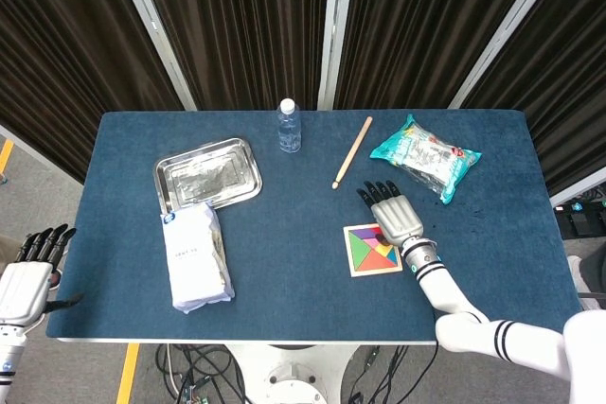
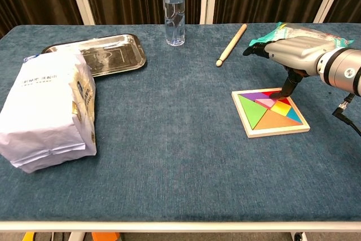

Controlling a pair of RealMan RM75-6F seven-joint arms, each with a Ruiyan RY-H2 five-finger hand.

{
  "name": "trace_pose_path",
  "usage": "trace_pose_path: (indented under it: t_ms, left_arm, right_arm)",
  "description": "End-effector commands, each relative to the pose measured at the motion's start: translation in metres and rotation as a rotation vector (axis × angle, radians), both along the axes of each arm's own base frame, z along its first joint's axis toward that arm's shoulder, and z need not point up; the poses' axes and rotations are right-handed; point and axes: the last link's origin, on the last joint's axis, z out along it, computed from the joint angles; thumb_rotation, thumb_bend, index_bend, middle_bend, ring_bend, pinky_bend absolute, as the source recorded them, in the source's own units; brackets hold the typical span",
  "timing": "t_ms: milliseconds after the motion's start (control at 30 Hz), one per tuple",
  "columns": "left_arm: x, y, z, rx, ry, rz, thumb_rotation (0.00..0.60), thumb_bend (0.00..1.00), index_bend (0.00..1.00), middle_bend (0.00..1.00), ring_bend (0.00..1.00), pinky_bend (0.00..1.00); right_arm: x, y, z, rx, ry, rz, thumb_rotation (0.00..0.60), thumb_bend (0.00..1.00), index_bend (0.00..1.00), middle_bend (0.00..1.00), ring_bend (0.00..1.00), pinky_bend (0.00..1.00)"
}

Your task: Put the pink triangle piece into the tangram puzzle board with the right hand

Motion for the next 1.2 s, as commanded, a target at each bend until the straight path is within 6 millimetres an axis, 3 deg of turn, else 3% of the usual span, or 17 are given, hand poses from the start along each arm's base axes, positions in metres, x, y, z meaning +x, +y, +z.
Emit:
trace_pose_path:
  t_ms: [33, 233, 467, 800, 1200]
  left_arm:
    - [0.000, 0.000, 0.000, 0.000, 0.000, 0.000, 0.600, 0.00, 0.05, 0.02, 0.00, 0.08]
    - [0.000, 0.000, 0.000, 0.002, 0.001, -0.001, 0.600, 0.00, 0.05, 0.02, 0.00, 0.08]
    - [0.004, 0.002, -0.001, -0.003, 0.002, -0.012, 0.600, 0.00, 0.05, 0.02, 0.00, 0.08]
    - [0.002, 0.001, -0.001, -0.005, 0.003, -0.003, 0.600, 0.00, 0.05, 0.02, 0.00, 0.08]
    - [0.000, 0.000, 0.000, -0.001, 0.000, 0.000, 0.600, 0.00, 0.05, 0.02, 0.00, 0.08]
  right_arm:
    - [0.000, 0.000, 0.001, -0.004, 0.000, 0.001, 0.600, 0.16, 0.00, 0.00, 0.00, 0.00]
    - [0.007, -0.001, 0.012, -0.028, -0.047, 0.014, 0.600, 0.16, 0.00, 0.00, 0.00, 0.00]
    - [0.005, 0.017, 0.023, 0.005, -0.025, 0.030, 0.600, 0.15, 0.00, 0.00, 0.00, 0.00]
    - [-0.002, 0.024, 0.013, 0.044, 0.019, 0.002, 0.600, 0.15, 0.00, 0.00, 0.00, 0.00]
    - [0.002, 0.023, 0.004, 0.056, 0.017, 0.007, 0.600, 0.15, 0.00, 0.00, 0.00, 0.00]
